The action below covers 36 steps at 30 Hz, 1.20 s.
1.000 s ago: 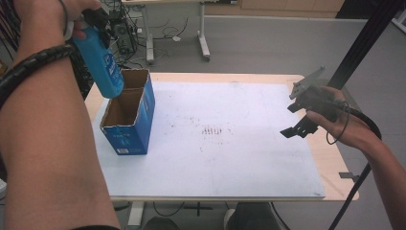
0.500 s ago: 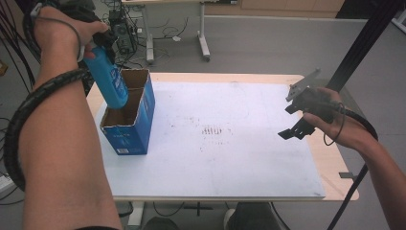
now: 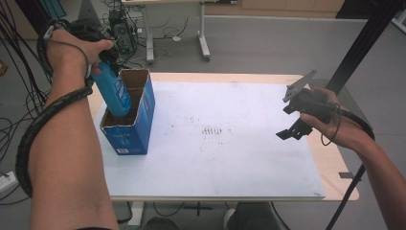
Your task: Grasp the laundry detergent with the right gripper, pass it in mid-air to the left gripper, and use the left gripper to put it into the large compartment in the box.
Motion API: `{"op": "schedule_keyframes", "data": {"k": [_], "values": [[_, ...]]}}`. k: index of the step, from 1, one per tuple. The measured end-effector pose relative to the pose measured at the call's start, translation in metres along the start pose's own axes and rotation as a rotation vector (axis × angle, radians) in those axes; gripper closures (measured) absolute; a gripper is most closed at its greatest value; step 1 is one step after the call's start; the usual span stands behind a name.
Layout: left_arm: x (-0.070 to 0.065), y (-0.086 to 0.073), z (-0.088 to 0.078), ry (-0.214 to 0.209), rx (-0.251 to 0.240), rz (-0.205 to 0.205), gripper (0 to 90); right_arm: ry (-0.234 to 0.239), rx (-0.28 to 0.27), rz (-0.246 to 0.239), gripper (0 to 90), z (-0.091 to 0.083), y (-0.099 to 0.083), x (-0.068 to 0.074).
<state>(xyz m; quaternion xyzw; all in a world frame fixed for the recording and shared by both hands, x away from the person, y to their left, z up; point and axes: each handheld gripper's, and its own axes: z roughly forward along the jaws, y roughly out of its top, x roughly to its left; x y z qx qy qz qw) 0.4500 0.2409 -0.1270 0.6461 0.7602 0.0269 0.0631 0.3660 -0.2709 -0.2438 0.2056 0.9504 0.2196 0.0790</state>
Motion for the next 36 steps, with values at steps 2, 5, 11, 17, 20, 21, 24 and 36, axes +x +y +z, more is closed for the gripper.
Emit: {"op": "schedule_keyframes", "data": {"k": [2,5,11,17,20,21,24,36], "values": [[-0.001,0.0,0.007,0.009,0.004,0.011,37.2,0.001,0.0,-0.001,5.8,0.001,0.0,0.0],[-0.004,0.0,0.017,0.027,0.02,0.023,37.1,-0.001,-0.001,-0.001,5.8,0.002,-0.001,-0.001],[-0.007,0.0,0.04,0.048,0.038,0.038,37.1,-0.006,0.006,-0.002,5.8,0.004,-0.003,-0.001],[-0.007,0.0,0.059,0.032,0.046,0.043,37.1,-0.004,0.017,0.0,5.8,0.007,-0.003,-0.002],[-0.006,0.0,0.068,0.027,0.037,0.038,37.1,-0.003,0.02,-0.003,5.9,0.009,-0.003,-0.002],[-0.006,0.0,0.071,0.027,0.036,0.039,37.1,-0.003,0.02,-0.001,5.9,0.01,-0.003,-0.002],[-0.004,-0.001,0.08,0.026,0.037,0.034,37.1,-0.002,0.022,0.0,5.9,0.012,-0.003,-0.002],[-0.003,-0.007,0.113,0.014,0.043,0.049,37.1,0.001,0.038,0.003,5.9,0.02,-0.005,-0.004]]}}
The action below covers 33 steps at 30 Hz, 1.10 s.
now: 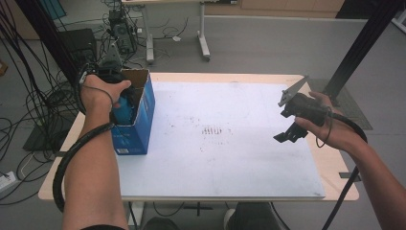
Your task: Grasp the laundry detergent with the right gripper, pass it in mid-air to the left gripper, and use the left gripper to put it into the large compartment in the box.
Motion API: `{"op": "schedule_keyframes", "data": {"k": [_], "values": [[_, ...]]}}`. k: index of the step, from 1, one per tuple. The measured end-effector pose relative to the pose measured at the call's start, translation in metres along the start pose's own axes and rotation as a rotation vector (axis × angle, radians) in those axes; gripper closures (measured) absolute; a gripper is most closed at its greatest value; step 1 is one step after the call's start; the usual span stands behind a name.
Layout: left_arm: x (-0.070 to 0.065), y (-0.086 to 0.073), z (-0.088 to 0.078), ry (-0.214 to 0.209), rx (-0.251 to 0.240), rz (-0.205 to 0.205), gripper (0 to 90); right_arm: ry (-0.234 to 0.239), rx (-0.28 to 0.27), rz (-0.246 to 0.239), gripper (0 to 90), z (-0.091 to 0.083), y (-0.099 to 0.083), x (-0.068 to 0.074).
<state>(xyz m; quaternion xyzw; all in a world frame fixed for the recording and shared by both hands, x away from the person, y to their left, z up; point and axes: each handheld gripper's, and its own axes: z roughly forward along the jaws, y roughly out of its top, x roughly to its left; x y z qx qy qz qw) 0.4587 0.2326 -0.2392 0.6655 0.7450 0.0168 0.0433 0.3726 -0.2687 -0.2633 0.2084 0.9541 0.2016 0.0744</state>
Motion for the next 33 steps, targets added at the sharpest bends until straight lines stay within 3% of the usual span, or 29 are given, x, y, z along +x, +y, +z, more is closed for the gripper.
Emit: {"op": "schedule_keyframes", "data": {"k": [26,33], "values": [[0.004,-0.006,0.03,0.006,-0.02,0.018,37.1,-0.001,0.014,0.001,6.0,0.008,0.004,-0.002],[0.0,-0.008,0.031,0.018,-0.028,0.038,37.0,-0.009,0.016,-0.007,6.0,0.007,0.01,-0.002]]}}
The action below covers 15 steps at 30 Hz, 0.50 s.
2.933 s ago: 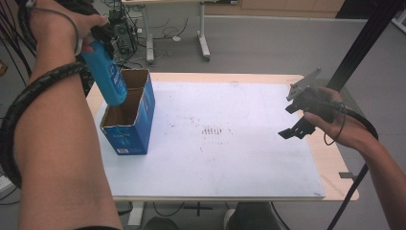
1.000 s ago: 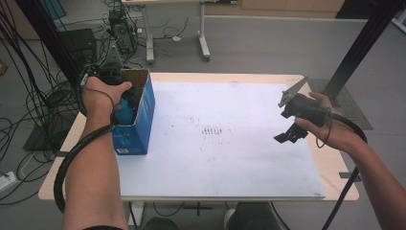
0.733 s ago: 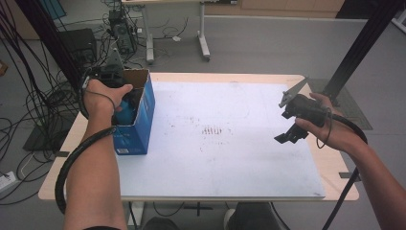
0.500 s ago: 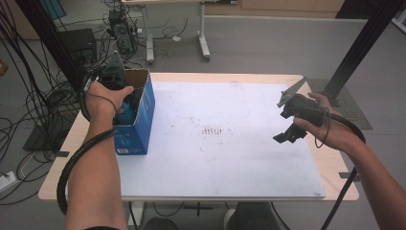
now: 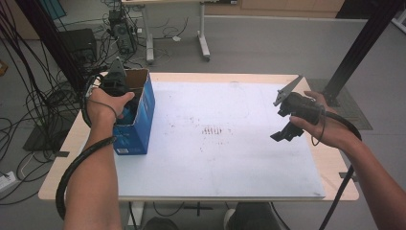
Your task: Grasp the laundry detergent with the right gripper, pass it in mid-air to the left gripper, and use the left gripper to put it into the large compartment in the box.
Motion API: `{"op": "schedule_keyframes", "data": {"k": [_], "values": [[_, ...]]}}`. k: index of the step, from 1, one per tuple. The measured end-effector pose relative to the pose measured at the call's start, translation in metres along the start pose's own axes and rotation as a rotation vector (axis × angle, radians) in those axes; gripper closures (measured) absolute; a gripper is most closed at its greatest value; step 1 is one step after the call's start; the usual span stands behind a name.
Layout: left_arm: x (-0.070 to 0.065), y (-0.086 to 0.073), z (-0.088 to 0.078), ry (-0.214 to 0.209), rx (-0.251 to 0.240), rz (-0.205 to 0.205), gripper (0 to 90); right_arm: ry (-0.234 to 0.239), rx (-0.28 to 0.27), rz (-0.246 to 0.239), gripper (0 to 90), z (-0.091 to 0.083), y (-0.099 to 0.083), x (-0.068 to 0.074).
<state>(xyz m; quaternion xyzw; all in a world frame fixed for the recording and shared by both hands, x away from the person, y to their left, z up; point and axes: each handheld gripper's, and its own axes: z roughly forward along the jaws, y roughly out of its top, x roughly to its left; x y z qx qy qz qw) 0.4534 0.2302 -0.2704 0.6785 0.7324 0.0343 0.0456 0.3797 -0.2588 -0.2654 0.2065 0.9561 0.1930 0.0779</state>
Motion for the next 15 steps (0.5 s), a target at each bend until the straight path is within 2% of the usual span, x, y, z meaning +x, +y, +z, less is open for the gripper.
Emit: {"op": "schedule_keyframes", "data": {"k": [15], "values": [[0.0015,0.0031,0.0009,-0.004,0.013,-0.011,36.7,-0.005,-0.006,-0.006,6.0,0.0008,0.0033,-0.0028]]}}
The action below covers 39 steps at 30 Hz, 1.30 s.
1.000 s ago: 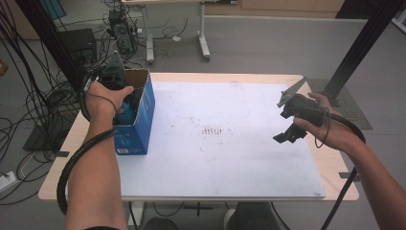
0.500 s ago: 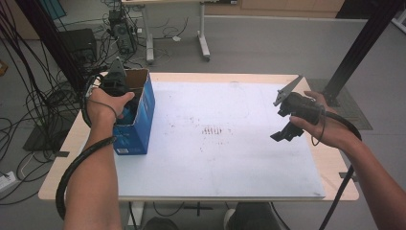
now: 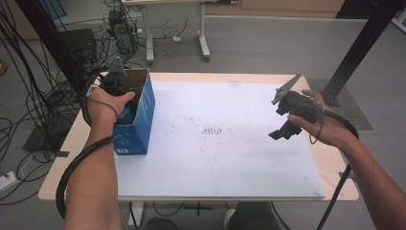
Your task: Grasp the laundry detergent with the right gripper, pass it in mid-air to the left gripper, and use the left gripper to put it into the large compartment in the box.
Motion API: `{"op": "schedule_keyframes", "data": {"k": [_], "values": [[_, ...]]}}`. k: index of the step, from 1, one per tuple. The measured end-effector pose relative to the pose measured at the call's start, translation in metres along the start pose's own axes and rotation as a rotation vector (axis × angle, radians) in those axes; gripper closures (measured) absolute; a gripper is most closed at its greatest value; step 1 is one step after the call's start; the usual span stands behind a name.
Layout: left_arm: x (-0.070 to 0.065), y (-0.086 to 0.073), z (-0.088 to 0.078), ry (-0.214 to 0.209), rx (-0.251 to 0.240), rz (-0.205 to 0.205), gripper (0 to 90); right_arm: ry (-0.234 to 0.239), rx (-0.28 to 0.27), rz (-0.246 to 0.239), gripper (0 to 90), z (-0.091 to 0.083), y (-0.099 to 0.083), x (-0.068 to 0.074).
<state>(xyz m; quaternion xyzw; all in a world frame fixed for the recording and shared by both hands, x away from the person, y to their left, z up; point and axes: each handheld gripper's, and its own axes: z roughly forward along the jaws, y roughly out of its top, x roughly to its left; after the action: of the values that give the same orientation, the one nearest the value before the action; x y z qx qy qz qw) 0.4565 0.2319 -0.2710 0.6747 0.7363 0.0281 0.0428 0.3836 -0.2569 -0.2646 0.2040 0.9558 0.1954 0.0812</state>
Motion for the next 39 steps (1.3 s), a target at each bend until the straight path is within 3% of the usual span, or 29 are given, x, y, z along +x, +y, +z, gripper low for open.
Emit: {"op": "schedule_keyframes", "data": {"k": [39], "values": [[0.0027,0.0005,0.0002,-0.008,0.0,-0.013,36.4,-0.016,0.004,-0.002,6.0,-0.0061,-0.0052,-0.0053]]}}
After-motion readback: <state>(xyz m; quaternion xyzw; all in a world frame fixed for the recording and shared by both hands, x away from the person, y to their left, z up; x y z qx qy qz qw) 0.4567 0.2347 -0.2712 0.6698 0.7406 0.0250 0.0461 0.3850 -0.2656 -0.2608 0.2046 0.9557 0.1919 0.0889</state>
